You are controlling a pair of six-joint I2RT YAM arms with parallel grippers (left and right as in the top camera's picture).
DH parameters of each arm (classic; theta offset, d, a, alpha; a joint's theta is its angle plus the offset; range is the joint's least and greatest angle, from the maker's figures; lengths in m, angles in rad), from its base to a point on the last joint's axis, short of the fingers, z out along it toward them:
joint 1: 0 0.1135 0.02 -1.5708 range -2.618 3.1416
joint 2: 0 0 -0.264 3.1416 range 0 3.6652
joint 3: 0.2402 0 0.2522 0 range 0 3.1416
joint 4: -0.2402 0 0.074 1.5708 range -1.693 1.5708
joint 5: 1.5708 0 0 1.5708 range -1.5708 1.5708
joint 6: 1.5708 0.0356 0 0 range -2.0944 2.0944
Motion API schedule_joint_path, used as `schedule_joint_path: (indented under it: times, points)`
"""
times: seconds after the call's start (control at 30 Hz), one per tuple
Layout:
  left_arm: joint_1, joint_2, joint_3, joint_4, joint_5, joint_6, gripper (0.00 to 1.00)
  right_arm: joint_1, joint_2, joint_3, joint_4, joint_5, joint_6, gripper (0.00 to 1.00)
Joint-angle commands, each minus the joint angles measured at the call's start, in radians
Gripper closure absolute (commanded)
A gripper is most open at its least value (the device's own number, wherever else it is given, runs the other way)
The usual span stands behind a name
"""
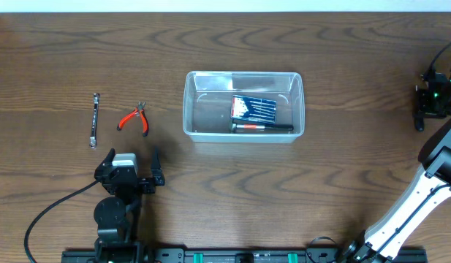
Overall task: Pack container
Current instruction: 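Close the right gripper on the yellow screwdriver handle and lift, then carry the screwdriver into the container and release it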
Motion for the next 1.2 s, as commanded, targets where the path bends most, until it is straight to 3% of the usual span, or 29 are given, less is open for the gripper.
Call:
schedule_joint_path:
  times: [0.0,0.13,0.23,0.47,0.7,0.93,1.17]
  points:
    - [0.000,0.001,-0.014,0.001,-0.001,-0.005,0.02,-0.005,0.035,-0.006,0.001,-0.011,0.010,0.82]
    - [0.000,0.001,-0.014,0.001,-0.001,-0.005,0.02,-0.005,0.035,-0.006,0.001,-0.011,0.012,0.87]
    - [0.000,0.001,-0.014,0.002,-0.001,-0.005,0.02,-0.004,0.035,-0.006,0.000,-0.011,0.017,0.99]
    - [0.000,0.001,-0.014,0.004,-0.001,-0.005,0.02,0.039,-0.015,0.025,0.003,-0.069,0.038,0.99]
    - [0.000,0.001,-0.014,0.004,-0.001,-0.005,0.02,0.195,-0.175,0.219,-0.014,-0.078,-0.036,0.99]
    - [0.000,0.001,-0.014,0.004,-0.001,-0.005,0.02,0.502,-0.333,0.299,-0.072,-0.157,-0.351,0.99]
    - [0.000,0.001,-0.014,0.004,-0.001,-0.005,0.02,0.818,-0.319,0.288,-0.205,-0.225,-0.628,0.99]
